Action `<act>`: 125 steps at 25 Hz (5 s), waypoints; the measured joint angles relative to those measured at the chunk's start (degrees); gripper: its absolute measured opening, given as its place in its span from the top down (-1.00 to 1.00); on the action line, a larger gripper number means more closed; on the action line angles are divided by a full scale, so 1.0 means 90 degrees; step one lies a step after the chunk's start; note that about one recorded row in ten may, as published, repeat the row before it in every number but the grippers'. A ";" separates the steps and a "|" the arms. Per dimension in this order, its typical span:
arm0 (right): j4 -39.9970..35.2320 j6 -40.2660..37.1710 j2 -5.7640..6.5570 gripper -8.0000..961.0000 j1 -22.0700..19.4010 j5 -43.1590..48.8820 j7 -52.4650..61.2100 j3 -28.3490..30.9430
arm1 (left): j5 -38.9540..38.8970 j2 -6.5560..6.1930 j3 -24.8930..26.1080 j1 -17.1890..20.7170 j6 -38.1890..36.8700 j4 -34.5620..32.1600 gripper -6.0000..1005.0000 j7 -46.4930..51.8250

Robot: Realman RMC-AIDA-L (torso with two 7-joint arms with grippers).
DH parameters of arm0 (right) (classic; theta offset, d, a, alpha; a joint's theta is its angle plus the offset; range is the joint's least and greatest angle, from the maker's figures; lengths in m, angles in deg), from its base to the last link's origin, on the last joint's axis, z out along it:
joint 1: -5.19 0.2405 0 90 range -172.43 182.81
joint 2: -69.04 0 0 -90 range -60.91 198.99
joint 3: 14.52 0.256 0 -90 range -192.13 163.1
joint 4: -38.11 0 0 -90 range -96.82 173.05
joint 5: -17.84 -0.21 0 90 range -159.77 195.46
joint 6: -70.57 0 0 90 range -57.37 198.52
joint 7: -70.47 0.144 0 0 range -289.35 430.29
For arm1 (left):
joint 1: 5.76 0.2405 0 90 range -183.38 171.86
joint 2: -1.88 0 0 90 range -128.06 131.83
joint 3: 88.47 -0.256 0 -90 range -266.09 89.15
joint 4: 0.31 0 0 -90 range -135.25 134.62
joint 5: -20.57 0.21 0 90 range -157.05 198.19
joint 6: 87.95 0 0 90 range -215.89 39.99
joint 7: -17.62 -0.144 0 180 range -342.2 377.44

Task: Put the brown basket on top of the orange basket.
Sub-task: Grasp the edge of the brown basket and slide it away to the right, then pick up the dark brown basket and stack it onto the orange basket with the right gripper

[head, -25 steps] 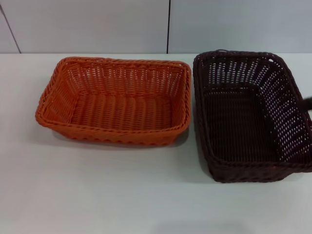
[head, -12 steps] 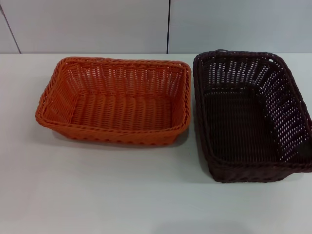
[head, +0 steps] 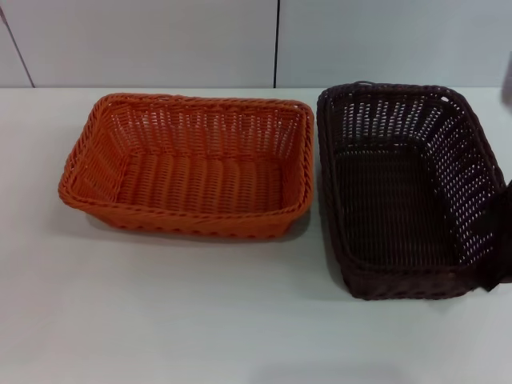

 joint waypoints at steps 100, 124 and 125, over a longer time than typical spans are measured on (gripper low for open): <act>0.1583 -0.0408 -0.0347 0.68 0.0536 0.1483 0.0608 -0.0607 | -0.0002 -0.0040 0.0074 0.0000 0.0021 0.0154 -0.62 0.0043; 0.2310 0.0670 -0.0433 0.67 0.0921 0.1622 -0.1649 -0.1743 | -0.0002 -0.0020 0.0137 -0.0019 0.0032 0.0164 -0.62 0.0368; 0.2335 0.0833 -0.0435 0.67 0.0888 0.1634 -0.1819 -0.1745 | -0.0002 -0.0020 0.0144 -0.0019 0.0033 0.0165 -0.62 0.0380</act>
